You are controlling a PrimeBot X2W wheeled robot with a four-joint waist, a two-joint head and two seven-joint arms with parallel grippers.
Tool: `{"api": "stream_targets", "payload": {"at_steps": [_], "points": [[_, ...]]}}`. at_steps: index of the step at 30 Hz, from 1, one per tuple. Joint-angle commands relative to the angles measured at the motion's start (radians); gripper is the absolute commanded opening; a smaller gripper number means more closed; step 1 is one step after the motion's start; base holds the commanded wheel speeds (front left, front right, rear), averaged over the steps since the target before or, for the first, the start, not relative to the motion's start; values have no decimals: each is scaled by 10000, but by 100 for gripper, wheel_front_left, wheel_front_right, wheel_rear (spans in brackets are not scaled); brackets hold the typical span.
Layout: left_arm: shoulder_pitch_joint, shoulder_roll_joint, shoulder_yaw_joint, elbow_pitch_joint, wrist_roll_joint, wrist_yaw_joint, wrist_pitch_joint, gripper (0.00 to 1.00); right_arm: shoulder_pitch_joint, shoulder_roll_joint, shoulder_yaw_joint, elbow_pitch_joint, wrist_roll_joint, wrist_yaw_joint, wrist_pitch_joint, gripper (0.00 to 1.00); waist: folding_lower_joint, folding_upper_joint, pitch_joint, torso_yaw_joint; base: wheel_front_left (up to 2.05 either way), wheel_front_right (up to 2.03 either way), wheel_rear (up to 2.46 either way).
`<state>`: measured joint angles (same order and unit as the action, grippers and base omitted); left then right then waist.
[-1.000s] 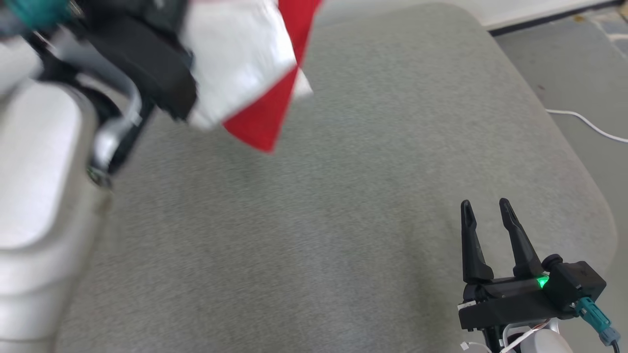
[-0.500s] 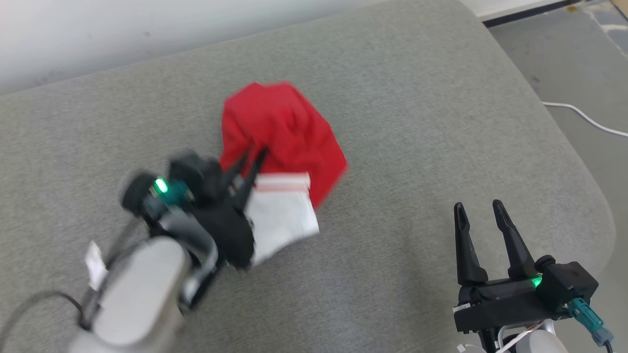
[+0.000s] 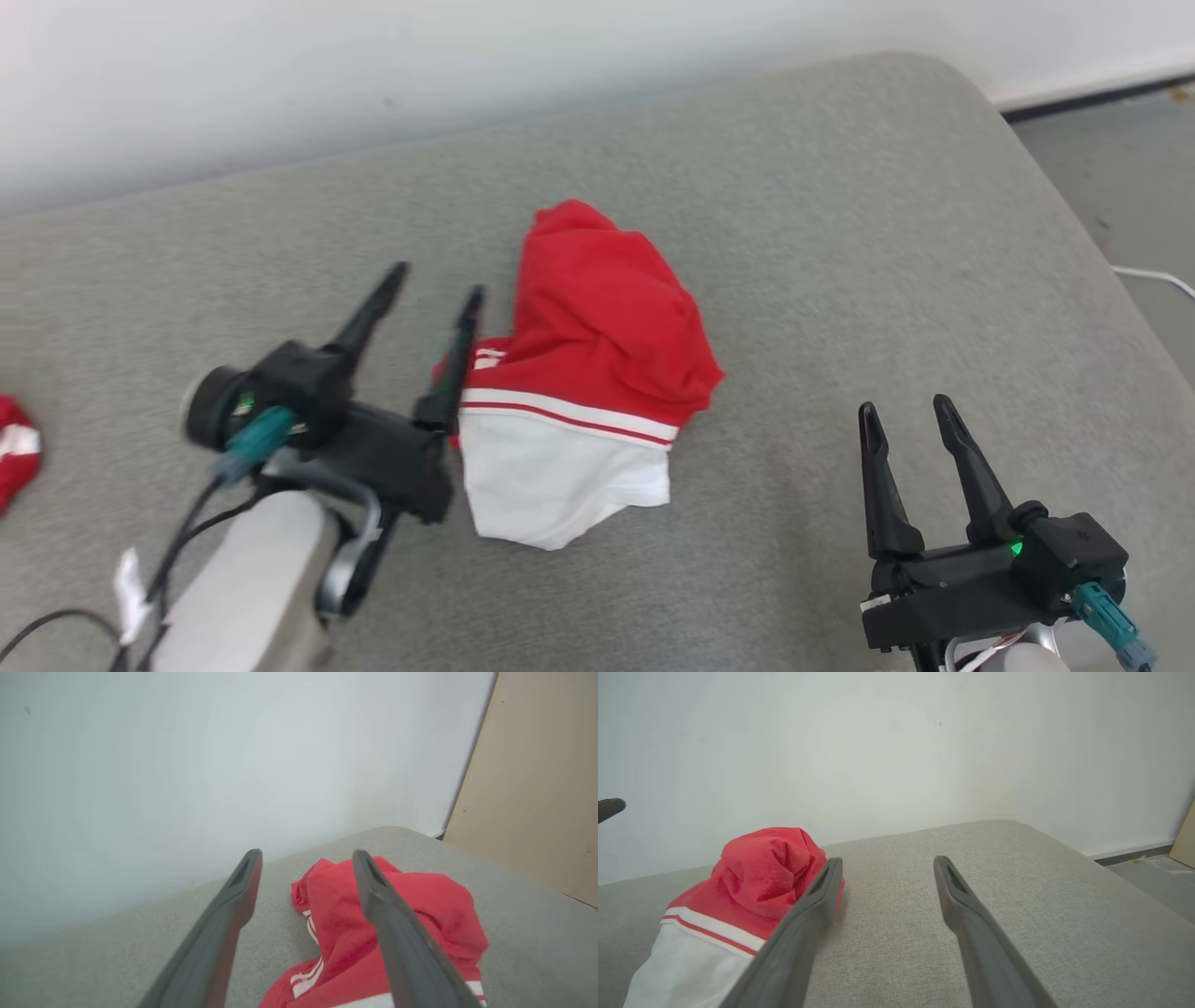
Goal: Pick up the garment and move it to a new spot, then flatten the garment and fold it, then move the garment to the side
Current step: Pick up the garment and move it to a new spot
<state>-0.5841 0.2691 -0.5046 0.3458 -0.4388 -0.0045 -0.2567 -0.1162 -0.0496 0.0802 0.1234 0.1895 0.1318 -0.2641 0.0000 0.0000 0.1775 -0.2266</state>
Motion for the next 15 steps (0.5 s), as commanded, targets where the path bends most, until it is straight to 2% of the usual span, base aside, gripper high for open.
{"api": "stream_targets", "payload": {"at_steps": [1,8,15], "points": [[253,133,158,-144,44,84,-59,100,106,-11,-17,-53,-75,-21,-8,100,0,0,-355,432,0,0,0],[1659,745,1733,-1591,202,700,-92,100,224,-13,-53,-211,-268,-21,-7,100,0,0,-659,1126,0,0,0],[3505,947,3183,-2798,592,1095,-79,100,425,-13,-79,-222,-348,-21,-8,100,0,0,-794,1674,0,0,0]]}}
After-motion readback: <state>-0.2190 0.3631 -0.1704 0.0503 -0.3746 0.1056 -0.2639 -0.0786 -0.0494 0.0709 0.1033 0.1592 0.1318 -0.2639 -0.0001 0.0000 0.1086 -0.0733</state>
